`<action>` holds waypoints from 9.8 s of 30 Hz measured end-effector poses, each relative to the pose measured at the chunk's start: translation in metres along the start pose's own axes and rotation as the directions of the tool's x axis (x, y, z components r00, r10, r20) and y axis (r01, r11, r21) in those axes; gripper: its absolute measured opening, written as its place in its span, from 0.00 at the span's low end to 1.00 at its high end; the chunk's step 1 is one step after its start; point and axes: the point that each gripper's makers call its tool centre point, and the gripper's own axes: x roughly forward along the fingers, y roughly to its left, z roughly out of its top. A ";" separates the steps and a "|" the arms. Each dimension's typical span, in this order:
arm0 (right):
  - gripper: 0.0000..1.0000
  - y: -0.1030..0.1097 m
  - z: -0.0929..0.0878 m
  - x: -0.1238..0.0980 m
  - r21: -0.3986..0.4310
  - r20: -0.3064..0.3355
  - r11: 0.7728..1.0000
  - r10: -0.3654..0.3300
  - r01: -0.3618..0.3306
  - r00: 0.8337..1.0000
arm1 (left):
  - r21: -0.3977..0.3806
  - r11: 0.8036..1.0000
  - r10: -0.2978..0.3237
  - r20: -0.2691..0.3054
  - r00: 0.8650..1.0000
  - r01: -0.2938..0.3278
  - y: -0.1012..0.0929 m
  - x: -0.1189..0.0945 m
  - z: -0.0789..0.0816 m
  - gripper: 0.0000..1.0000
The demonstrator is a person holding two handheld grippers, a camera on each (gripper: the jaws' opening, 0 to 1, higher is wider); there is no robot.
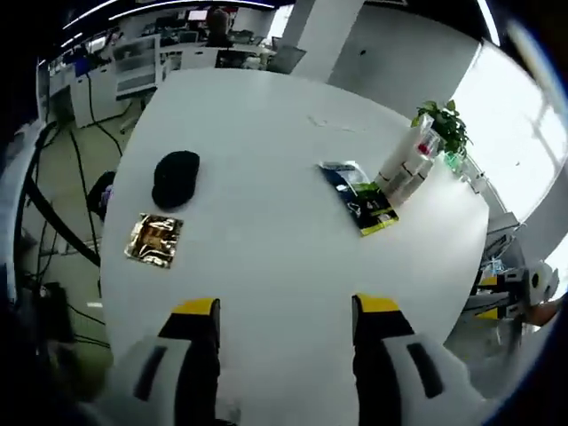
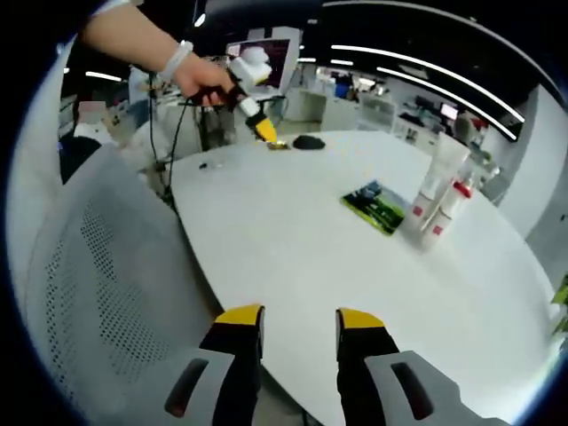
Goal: Arrange the skincare products in the storage area until every visible bottle or jar stands upright without overlapping.
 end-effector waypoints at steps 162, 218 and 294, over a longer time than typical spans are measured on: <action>0.00 0.012 0.139 -0.040 0.584 0.691 0.424 0.187 -0.692 0.698 | -0.073 0.697 -0.604 0.479 0.638 0.714 -0.258 -0.062 0.002 0.50; 0.00 0.018 0.178 -0.058 0.468 0.829 0.355 0.141 -0.809 0.542 | -0.169 0.554 -0.682 0.470 0.561 0.815 -0.263 -0.097 -0.017 0.00; 0.00 -0.002 0.177 -0.042 0.500 0.804 0.269 0.209 -0.823 0.557 | -0.227 0.454 -0.772 0.382 0.508 0.862 -0.255 -0.071 -0.002 0.00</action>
